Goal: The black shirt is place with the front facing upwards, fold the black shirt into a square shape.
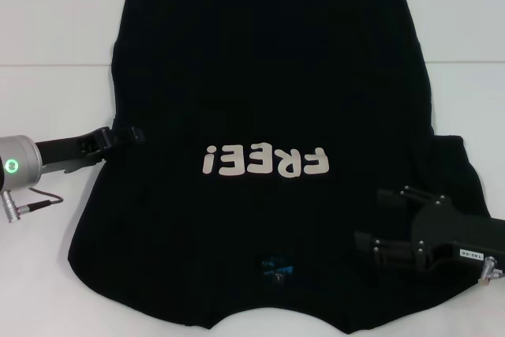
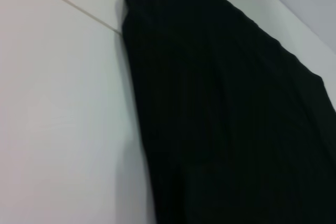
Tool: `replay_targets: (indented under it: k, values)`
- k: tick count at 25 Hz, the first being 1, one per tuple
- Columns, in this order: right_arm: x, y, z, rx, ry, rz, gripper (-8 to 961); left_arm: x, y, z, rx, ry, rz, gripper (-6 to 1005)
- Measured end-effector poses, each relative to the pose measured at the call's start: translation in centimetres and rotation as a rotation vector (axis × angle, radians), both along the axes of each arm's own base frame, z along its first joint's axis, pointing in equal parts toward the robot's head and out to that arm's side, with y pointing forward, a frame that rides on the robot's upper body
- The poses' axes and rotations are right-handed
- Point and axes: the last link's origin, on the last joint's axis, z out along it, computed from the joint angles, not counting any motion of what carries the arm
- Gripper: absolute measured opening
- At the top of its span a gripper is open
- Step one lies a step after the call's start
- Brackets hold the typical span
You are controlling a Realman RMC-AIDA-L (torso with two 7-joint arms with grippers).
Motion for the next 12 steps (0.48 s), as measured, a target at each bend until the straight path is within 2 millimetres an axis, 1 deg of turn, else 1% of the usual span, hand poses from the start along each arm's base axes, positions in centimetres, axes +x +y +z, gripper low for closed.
replay_targets:
  k: [12]
  values:
    - [-0.01,-0.04,-0.11,-0.002,0.002,-0.001,926,0.08,0.00,0.02,-0.006,0.003,-0.008,635]
